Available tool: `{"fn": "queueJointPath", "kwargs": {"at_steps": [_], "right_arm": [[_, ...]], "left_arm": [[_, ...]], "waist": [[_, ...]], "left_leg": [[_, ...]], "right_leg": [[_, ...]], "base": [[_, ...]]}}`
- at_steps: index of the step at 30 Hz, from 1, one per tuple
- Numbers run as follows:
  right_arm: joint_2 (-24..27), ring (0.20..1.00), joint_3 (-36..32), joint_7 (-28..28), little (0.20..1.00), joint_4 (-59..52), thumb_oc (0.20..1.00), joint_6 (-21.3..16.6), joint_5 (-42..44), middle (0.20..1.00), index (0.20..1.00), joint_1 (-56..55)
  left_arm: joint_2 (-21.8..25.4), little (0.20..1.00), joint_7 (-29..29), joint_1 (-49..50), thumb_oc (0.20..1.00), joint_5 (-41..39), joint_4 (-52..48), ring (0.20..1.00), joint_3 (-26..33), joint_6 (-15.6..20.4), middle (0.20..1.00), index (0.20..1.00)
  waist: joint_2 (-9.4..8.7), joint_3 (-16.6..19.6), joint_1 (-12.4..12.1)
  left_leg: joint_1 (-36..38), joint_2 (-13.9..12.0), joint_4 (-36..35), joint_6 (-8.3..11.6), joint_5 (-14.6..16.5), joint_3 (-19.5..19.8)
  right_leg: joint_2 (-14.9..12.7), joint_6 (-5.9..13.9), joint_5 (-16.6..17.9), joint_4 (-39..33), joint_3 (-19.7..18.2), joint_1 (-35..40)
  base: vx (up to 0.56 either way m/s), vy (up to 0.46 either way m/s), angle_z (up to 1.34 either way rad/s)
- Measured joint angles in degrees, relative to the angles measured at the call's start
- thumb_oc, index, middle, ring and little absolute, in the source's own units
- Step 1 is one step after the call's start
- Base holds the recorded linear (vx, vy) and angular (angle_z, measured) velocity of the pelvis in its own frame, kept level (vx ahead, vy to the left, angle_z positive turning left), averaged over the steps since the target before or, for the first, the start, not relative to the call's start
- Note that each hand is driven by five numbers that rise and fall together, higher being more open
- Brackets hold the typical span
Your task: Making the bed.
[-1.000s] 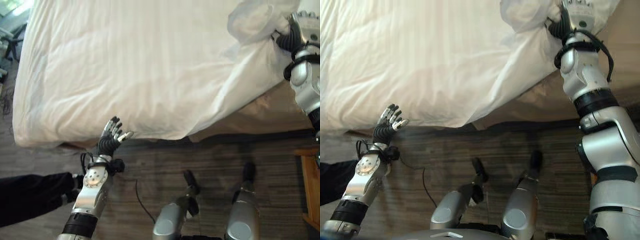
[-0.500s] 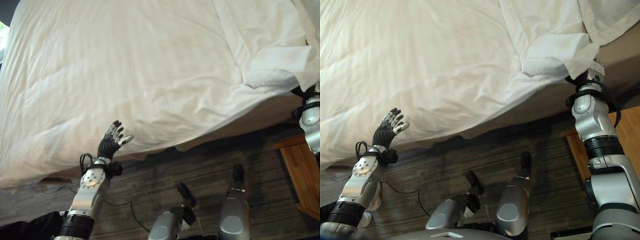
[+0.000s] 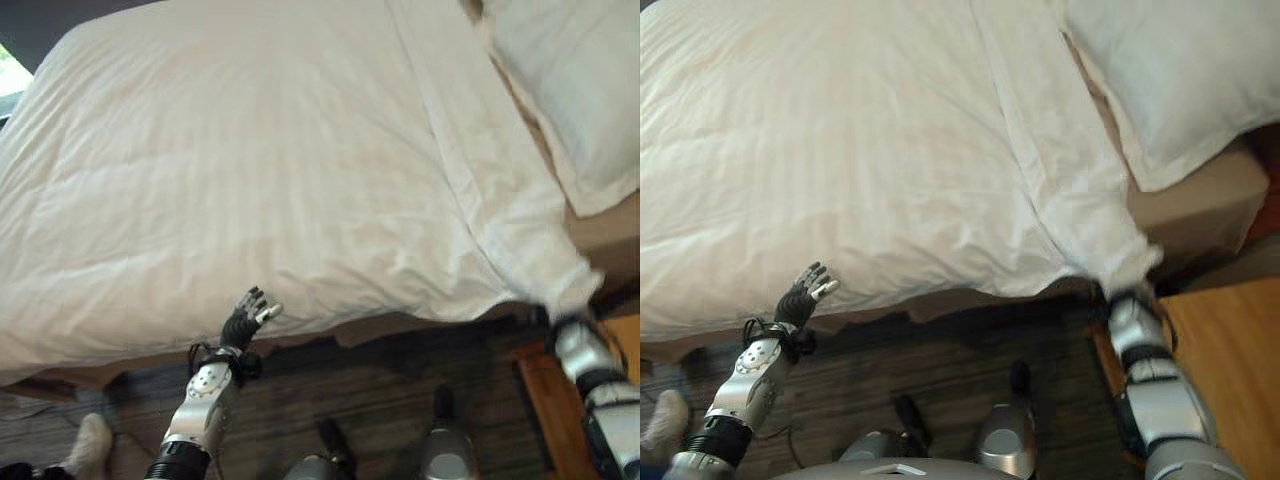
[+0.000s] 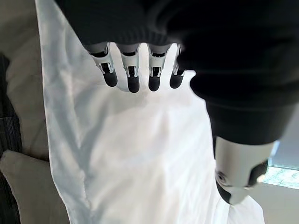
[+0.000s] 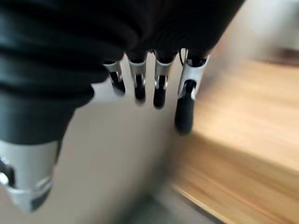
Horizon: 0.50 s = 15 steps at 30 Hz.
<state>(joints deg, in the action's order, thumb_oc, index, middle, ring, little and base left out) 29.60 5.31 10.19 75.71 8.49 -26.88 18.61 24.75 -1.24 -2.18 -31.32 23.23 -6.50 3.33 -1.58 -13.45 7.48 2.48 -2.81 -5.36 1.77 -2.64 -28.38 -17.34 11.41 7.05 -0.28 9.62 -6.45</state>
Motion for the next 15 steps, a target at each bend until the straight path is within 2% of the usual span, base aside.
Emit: {"fn": "queueJointPath", "kwargs": {"at_steps": [2,3,5,8,9,10,11,14,15], "right_arm": [[-0.09,1.000,-1.16,-1.08,1.000,4.70,1.000,2.80,0.57,1.000,1.000,-8.30],[0.16,1.000,-1.51,-1.09,1.000,5.46,1.000,3.64,0.62,1.000,1.000,-10.69],[1.86,1.000,-2.20,-0.83,1.000,5.47,1.000,3.97,0.45,1.000,1.000,-14.97],[5.05,1.000,-2.98,1.10,1.000,2.74,1.000,3.88,0.89,1.000,1.000,-16.41],[5.45,1.000,-4.74,1.40,1.000,0.80,1.000,3.58,2.80,1.000,1.000,-16.42],[6.30,1.000,-7.77,2.26,1.000,-5.24,1.000,2.04,8.56,1.000,1.000,-16.48],[6.49,0.200,-11.30,3.15,0.200,-13.91,0.200,0.32,16.80,0.200,0.200,-17.23],[4.60,0.200,-18.76,5.00,0.200,-37.13,0.200,-7.01,36.61,0.200,0.200,-17.78],[2.40,0.200,-20.51,5.05,0.200,-44.34,0.200,-11.07,45.54,0.200,0.200,-15.48]], "left_arm": [[0.00,1.000,0.01,0.37,1.000,0.00,1.99,1.000,0.28,-0.41,1.000,1.000],[-0.04,1.000,0.02,0.55,1.000,-0.01,2.90,1.000,0.68,-0.61,1.000,1.000],[-0.64,1.000,0.35,1.27,1.000,-0.02,4.67,1.000,1.51,-0.86,1.000,1.000],[-2.47,1.000,0.58,2.55,1.000,-0.02,4.55,1.000,2.65,-0.87,1.000,1.000],[-2.64,1.000,0.67,2.85,1.000,-0.02,4.49,1.000,2.68,-0.87,1.000,1.000],[-2.81,1.000,0.79,3.65,1.000,-0.02,4.54,1.000,2.62,-0.89,1.000,1.000],[-3.32,1.000,0.72,3.81,1.000,0.05,4.77,1.000,2.92,-0.88,1.000,1.000],[-4.38,1.000,-0.58,2.50,1.000,0.16,6.49,1.000,3.02,-0.89,1.000,1.000],[-4.70,1.000,-1.03,1.87,1.000,0.16,7.55,1.000,3.38,-0.84,1.000,1.000]], "waist": [[-0.09,0.38,0.67],[-0.14,0.49,1.78],[-0.07,0.71,3.67],[0.08,1.03,3.51],[0.09,1.06,3.55],[0.14,1.54,3.80],[0.10,1.78,4.58],[0.51,2.35,5.92],[0.58,2.41,6.33]], "left_leg": [[0.14,0.28,-0.01,-0.08,0.36,-0.96],[0.24,0.23,-0.05,0.13,0.53,-1.05],[1.23,-0.18,-0.34,0.53,0.82,-1.47],[1.71,-1.30,-0.37,1.01,1.58,-2.37],[1.74,-1.50,-0.36,1.02,1.57,-2.37],[1.64,-1.91,-0.35,1.09,1.51,-2.41],[1.62,-2.28,-0.35,1.32,1.34,-2.49],[1.26,-2.81,-0.35,1.69,0.94,-3.23],[1.39,-3.00,-0.35,1.73,0.85,-3.79]], "right_leg": [[-0.17,-0.06,0.66,-1.14,-0.71,0.08],[-0.06,-0.04,1.07,-1.83,-0.87,0.31],[0.50,0.02,1.70,-3.79,-0.91,1.84],[1.10,-0.52,2.12,-4.31,-0.44,1.60],[1.38,-0.53,2.12,-4.48,-0.44,1.60],[1.95,-0.59,2.16,-4.60,-0.59,1.27],[2.69,-0.60,2.15,-4.20,-0.83,0.70],[3.46,-1.01,2.40,-3.65,-1.77,-0.51],[3.70,-1.35,2.67,-3.94,-2.26,-0.51]], "base": [[0.05,-0.032,-0.25],[0.05,-0.029,-0.22],[0.05,-0.030,-0.19],[0.05,-0.007,-0.31],[0.02,-0.005,-0.16],[0.01,-0.001,-0.17],[0.03,0.008,-0.17],[0.05,0.026,-0.19],[0.02,-0.002,-0.23]]}}
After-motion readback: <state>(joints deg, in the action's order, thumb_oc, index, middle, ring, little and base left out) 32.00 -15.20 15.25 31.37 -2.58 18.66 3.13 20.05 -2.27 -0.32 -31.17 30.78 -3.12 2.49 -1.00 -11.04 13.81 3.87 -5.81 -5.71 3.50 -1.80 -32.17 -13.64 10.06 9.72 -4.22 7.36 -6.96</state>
